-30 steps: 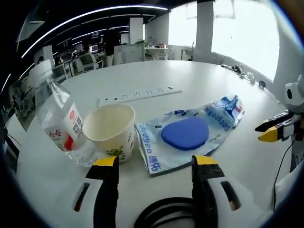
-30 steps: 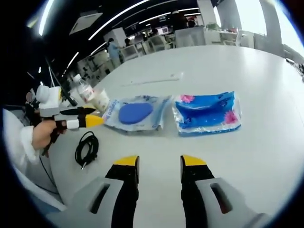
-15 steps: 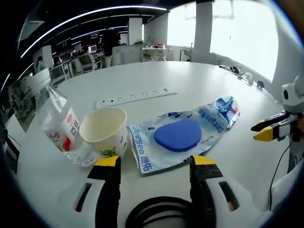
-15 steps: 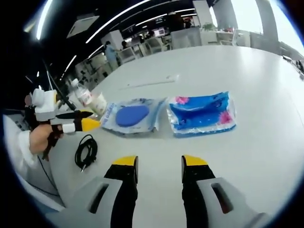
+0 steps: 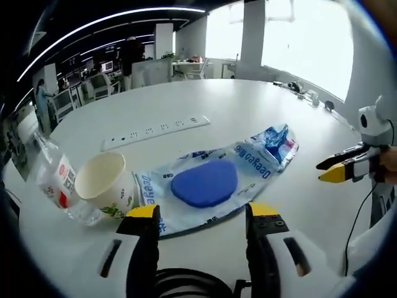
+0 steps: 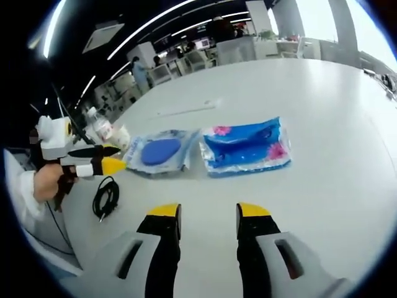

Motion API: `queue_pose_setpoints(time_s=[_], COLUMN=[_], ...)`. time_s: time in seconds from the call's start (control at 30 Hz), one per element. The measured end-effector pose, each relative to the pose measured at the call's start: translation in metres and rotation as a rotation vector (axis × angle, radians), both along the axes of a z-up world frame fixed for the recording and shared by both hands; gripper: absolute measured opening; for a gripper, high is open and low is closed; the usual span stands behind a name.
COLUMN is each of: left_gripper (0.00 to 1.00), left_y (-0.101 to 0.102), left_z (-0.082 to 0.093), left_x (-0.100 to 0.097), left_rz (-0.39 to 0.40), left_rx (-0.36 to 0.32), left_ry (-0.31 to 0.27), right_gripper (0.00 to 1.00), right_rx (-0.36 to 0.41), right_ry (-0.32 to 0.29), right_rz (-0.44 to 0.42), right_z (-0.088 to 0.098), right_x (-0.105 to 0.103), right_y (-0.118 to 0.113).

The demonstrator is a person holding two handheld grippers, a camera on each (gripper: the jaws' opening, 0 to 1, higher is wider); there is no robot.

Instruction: Arrange the tabletop items into an orderly group along one side of the table until the central work area is clear of visible clutter.

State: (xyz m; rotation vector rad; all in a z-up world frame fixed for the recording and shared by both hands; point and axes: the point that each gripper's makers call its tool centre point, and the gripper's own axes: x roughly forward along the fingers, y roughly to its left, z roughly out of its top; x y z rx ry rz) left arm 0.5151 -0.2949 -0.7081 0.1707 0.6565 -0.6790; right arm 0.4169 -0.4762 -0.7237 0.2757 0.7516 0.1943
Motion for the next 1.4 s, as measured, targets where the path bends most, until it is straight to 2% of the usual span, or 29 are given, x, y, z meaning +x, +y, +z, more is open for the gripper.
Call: queue_pose_setpoints(time_s=[0.13,0.23,0.5,0.6,0.87,1.03,1.1,1.4], left_gripper=[0.54,0.51,0.47,0.46,0.41,0.34,0.34,0.32], left_y=[-0.024,-0.040,-0.074,-0.084,-0.123,-0.143,-0.149,-0.157], left_z=[0.003,-0.003,0.003,0.002,0.004,0.003,0.003,-0.013], left_x=[-0.006,-0.014,-0.012,-0.011,-0.014,-0.009,-0.007,0.000], left_rz=[-0.046,-0.102,-0.137,-0.141,-0.222,-0.217,-0.220,-0.199], left_rx=[-0.006,0.034,0.005,-0.008,-0.018,-0.037,-0.040,0.000], left_ry=[0.002,0.023,0.031,0.057,0.069,0.123,0.125,0.178], right_gripper=[0.33,0.32,0.32,0.32,0.32,0.32,0.31,0.31], right_rx=[-0.004,-0.002,-0.018,-0.018,-0.031,-0.029,-0.041,-0.039], right_ry=[-0.007,-0.011,-0.025,-0.033,-0.061,-0.077,-0.076,-0.066], right_rz=[-0.025,-0.054,-0.110,-0.133,-0.131,-0.107,-0.089,-0.047], right_z=[0.002,0.004,0.007,0.009,0.019,0.023,0.021,0.008], right_x=[0.002,0.006,0.014,0.020,0.038,0.052,0.056,0.068], right_y=[-0.016,-0.033,-0.071,-0.083,-0.102,-0.108,-0.108,-0.109])
